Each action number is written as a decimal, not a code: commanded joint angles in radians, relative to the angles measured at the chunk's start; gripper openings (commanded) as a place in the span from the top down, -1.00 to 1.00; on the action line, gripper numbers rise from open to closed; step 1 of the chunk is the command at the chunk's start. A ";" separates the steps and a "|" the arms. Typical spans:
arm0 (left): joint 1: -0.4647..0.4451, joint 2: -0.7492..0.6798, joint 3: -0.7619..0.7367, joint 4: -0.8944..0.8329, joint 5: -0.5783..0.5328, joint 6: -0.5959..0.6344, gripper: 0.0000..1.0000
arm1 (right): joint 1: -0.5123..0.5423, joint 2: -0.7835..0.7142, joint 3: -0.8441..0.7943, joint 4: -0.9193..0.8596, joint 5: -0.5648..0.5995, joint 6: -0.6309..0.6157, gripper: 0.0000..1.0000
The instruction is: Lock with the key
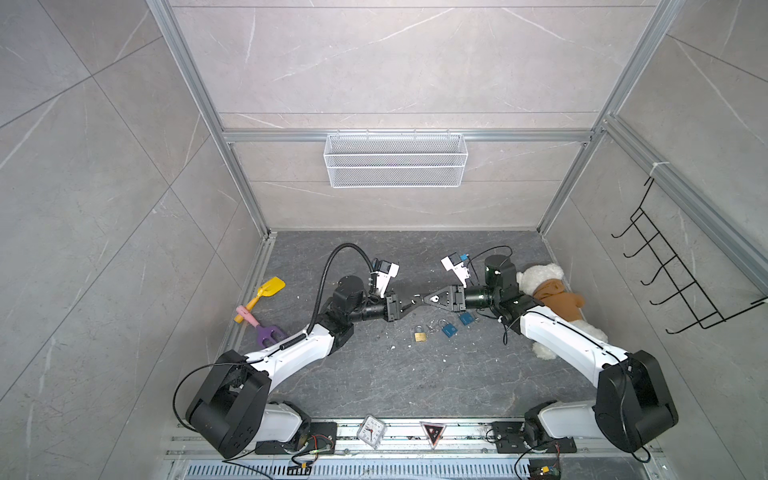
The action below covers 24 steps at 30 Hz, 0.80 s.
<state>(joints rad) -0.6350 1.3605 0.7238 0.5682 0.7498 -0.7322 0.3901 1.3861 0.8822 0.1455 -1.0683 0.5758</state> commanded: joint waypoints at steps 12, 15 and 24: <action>-0.054 0.019 0.030 0.329 0.241 -0.082 1.00 | 0.035 0.008 -0.003 -0.044 0.081 -0.034 1.00; -0.016 0.021 0.005 0.360 0.198 -0.108 1.00 | 0.028 -0.004 -0.002 -0.066 0.094 -0.040 1.00; 0.086 0.130 -0.071 0.658 0.148 -0.327 1.00 | 0.021 -0.022 -0.010 -0.034 0.103 -0.011 0.78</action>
<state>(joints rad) -0.5621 1.4742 0.6422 0.9810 0.9073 -0.9817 0.4053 1.3613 0.8806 0.1436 -1.0321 0.5541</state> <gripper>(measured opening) 0.130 0.157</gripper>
